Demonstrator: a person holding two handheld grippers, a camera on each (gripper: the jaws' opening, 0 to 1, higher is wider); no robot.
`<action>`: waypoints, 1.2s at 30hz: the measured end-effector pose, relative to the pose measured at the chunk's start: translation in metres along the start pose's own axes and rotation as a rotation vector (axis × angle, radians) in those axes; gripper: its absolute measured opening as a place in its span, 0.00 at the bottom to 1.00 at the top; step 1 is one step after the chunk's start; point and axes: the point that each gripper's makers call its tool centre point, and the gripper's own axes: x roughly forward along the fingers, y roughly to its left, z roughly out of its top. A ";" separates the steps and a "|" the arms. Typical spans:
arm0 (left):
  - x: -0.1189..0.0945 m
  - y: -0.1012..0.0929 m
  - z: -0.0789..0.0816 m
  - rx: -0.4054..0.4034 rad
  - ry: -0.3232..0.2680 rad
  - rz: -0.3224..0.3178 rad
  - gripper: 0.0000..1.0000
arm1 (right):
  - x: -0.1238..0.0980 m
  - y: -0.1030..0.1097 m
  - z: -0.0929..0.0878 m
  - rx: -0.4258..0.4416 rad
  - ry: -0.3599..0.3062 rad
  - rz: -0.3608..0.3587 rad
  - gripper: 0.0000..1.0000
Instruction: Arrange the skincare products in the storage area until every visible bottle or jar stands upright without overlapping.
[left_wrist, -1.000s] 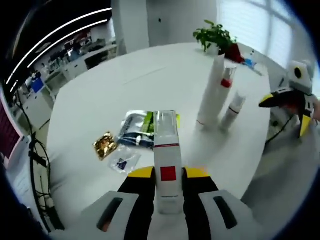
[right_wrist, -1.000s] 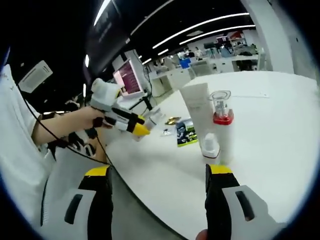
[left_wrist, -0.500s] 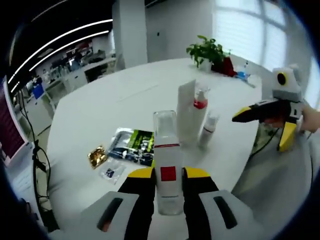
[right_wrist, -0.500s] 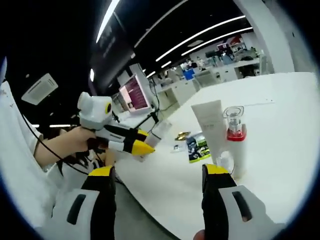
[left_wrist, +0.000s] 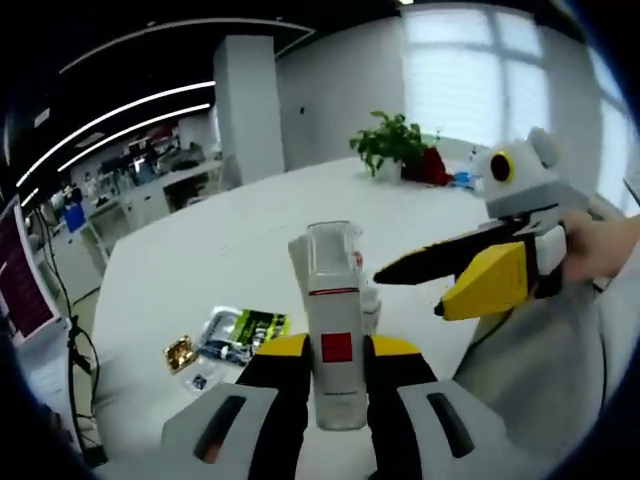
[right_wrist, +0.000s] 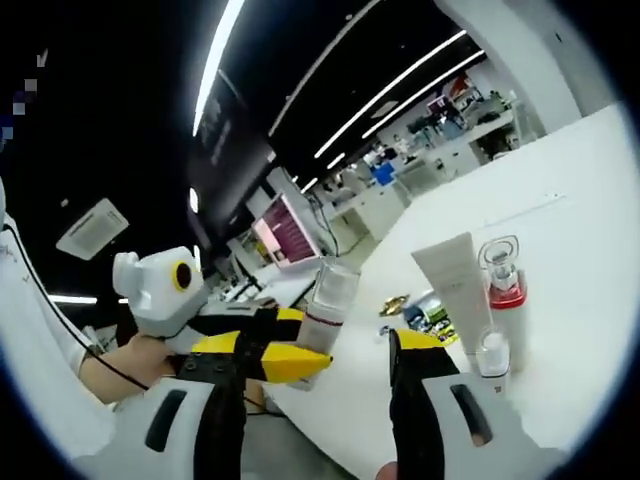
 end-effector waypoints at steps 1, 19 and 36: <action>-0.001 -0.002 0.001 0.007 0.001 -0.001 0.25 | 0.002 0.002 0.000 0.009 -0.004 0.004 0.55; -0.008 -0.012 0.013 0.144 -0.024 0.054 0.25 | 0.014 0.012 -0.004 0.132 -0.042 0.023 0.40; -0.013 -0.017 0.010 0.153 -0.036 0.056 0.25 | 0.008 0.017 -0.004 0.141 -0.095 0.027 0.20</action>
